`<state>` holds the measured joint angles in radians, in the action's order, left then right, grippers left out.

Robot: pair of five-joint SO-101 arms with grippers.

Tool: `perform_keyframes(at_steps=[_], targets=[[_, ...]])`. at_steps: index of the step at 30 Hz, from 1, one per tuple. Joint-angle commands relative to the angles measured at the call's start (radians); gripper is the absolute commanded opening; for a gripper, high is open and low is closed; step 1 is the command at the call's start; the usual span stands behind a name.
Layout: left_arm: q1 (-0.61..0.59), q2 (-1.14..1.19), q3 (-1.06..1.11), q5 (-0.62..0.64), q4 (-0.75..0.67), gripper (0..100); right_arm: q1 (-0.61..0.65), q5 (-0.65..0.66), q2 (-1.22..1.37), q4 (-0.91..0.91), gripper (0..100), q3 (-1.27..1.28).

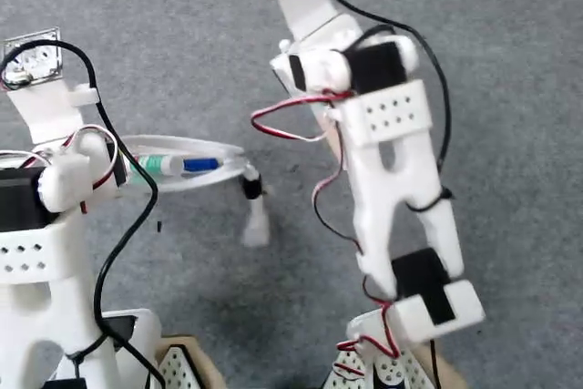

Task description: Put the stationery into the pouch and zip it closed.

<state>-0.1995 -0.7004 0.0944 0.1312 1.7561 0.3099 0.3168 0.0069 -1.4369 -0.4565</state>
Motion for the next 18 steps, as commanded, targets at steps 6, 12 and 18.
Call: perform_keyframes(at_steps=[6,12,18], targets=[[0.005,-0.026,0.054,0.029,0.002,3,0.046,-0.120,-0.166,0.114,1.2,-0.007],[-0.025,0.028,0.061,0.032,-0.021,3,0.124,-0.170,-0.242,0.215,1.2,-0.008],[-0.102,0.146,0.019,0.060,-0.021,3,0.207,-0.181,-0.318,0.299,1.2,-0.004]])
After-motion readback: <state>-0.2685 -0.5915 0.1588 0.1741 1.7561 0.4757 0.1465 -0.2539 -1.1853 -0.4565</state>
